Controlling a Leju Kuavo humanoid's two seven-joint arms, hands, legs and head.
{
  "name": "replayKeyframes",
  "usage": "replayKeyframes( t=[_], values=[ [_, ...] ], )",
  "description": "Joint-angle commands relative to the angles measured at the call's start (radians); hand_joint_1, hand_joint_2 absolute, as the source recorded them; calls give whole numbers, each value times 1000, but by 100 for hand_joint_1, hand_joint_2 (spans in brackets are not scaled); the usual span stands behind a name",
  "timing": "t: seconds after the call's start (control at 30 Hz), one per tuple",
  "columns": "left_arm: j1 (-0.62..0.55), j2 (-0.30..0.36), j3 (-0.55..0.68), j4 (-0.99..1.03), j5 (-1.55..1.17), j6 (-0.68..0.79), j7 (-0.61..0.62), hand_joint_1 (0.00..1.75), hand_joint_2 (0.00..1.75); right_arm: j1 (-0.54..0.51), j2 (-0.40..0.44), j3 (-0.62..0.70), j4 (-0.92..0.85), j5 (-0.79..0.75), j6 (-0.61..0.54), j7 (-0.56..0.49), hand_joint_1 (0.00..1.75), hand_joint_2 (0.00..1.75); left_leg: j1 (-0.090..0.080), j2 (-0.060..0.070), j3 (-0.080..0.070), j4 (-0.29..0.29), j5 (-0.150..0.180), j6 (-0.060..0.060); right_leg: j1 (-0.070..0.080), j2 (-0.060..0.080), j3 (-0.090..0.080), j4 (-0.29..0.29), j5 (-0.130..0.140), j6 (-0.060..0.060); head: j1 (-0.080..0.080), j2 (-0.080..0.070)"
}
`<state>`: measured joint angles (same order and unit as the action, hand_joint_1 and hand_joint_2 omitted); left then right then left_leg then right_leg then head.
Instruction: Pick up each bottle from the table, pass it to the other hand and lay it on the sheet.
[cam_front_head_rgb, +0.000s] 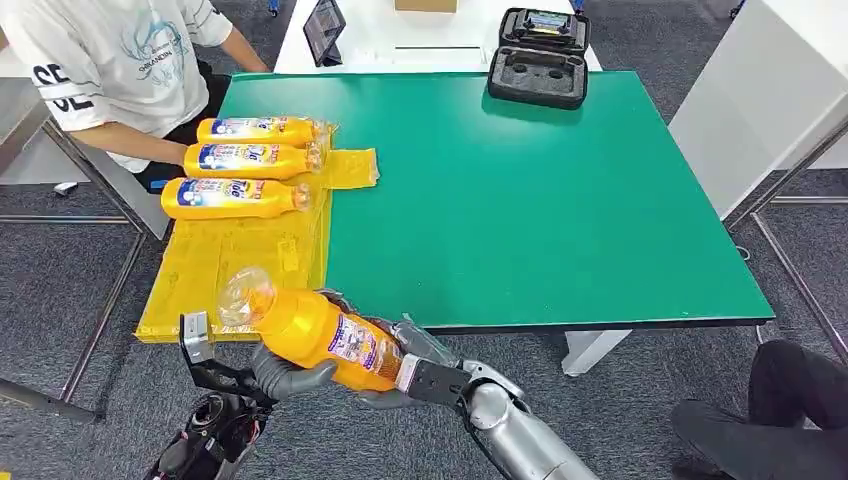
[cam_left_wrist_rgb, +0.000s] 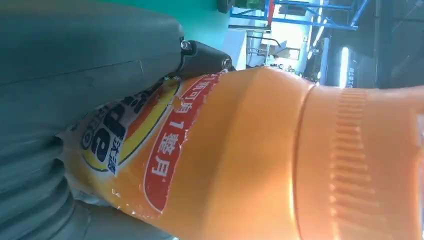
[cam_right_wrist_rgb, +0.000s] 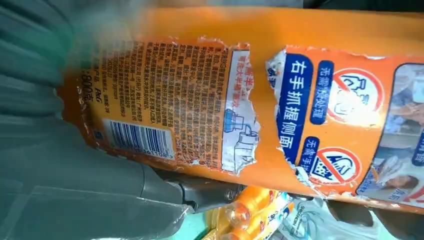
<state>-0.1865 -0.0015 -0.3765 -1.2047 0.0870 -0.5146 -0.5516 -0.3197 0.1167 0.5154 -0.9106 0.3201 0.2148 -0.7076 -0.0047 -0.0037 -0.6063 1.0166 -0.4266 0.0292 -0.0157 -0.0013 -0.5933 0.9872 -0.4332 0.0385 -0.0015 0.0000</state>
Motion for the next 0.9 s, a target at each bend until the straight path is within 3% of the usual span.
replayKeyframes(
  t=[0.03,0.2,0.23,0.27,0.3,0.33,0.9],
  values=[
    [-20,20,-23,51,11,-20,12,175,175,-35,4,-7,75,14,-9,10,175,175,1,0,3,-1,-1,-1,1,0,2,-1,0,-1,0,0],
    [-13,21,-20,50,10,-16,13,175,175,-44,10,-12,104,21,-27,10,175,175,1,0,3,-1,-1,-1,1,0,3,-1,-1,-1,0,0],
    [-12,21,-19,49,10,-15,13,175,175,-44,12,-14,107,20,-30,10,96,175,1,1,3,-1,-1,-1,1,0,3,-1,0,-1,0,0],
    [-6,20,-14,42,10,-10,13,175,175,-46,20,-27,118,21,-48,10,0,175,1,1,4,-1,-1,-2,1,1,4,-1,-1,-2,0,0],
    [4,21,-9,29,6,-2,14,175,175,-46,29,-41,120,22,-67,12,0,175,1,1,3,-1,-1,-2,1,1,3,-1,0,-1,0,0],
    [6,20,-6,26,4,2,17,175,175,-47,32,-49,119,23,-74,15,0,0,1,2,3,-1,-1,-1,1,1,2,-1,0,-1,0,0],
    [31,5,100,19,-21,111,50,175,175,-37,14,-119,18,-45,-93,33,0,0,0,1,1,0,-1,-1,0,1,1,0,0,-1,0,0]
  ],
)
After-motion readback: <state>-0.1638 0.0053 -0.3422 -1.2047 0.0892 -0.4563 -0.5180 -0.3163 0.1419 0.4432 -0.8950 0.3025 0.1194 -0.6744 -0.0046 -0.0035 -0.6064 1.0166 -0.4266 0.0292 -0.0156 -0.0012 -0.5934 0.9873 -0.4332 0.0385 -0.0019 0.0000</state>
